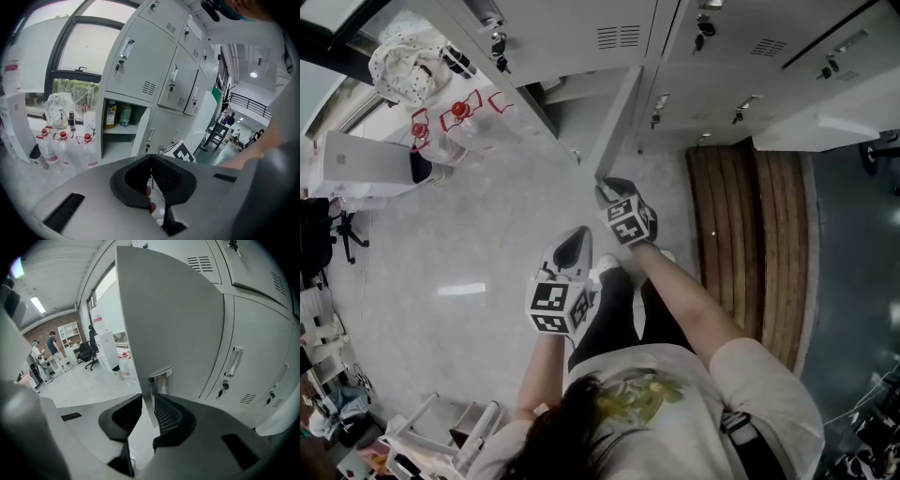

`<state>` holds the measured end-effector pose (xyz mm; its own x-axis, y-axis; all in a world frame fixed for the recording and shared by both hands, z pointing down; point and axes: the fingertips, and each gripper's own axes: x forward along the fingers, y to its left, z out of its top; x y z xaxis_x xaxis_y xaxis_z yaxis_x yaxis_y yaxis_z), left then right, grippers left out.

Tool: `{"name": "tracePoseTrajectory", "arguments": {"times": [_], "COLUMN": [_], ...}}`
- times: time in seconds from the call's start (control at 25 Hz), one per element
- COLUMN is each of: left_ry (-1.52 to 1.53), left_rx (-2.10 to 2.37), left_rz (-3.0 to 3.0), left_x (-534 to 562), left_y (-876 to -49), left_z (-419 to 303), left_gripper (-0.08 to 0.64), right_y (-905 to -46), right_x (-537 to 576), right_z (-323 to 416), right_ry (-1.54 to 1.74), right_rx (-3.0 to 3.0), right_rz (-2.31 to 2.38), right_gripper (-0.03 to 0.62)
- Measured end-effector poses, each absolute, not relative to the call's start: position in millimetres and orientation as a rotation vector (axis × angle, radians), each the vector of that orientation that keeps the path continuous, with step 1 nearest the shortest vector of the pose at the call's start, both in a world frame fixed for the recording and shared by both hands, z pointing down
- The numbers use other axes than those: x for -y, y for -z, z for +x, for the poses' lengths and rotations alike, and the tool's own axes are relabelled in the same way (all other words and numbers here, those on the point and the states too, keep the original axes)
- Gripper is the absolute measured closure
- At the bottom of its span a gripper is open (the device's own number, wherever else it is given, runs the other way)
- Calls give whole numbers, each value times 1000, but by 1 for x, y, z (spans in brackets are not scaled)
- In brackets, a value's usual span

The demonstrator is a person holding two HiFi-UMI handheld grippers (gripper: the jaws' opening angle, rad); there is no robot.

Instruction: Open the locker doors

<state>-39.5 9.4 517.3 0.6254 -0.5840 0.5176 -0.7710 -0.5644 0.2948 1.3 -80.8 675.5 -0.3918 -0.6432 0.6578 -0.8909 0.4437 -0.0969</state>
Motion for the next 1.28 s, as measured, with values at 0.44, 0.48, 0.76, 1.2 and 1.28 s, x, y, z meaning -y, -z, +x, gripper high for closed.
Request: {"name": "tracePoseTrajectory", "arguments": {"times": [0.44,0.48,0.76,1.2,1.28], "left_ry": [-492,-491,-485,-478,-475], "left_rx": [1162,1166,1191,1211,1211], "left_rz": [2289,2288,2282,2292,2294], "left_x": [-26,-28,-38,-51,-53], "left_y": [-516,-515,-510,-500,-498], "left_z": [-10,-7,13,36,40], "left_gripper": [529,529,529,529,529], "right_y": [-677,-677,-677,-680,-678], "right_x": [55,53,40,27,26], "right_z": [34,38,63,102,109], "right_ry": [-603,-606,-605,-649,-639], "right_rx": [2198,2197,2193,2171,2164], "right_rz": [1203,1200,1183,1186,1190], "right_gripper": [513,515,528,535,537]}}
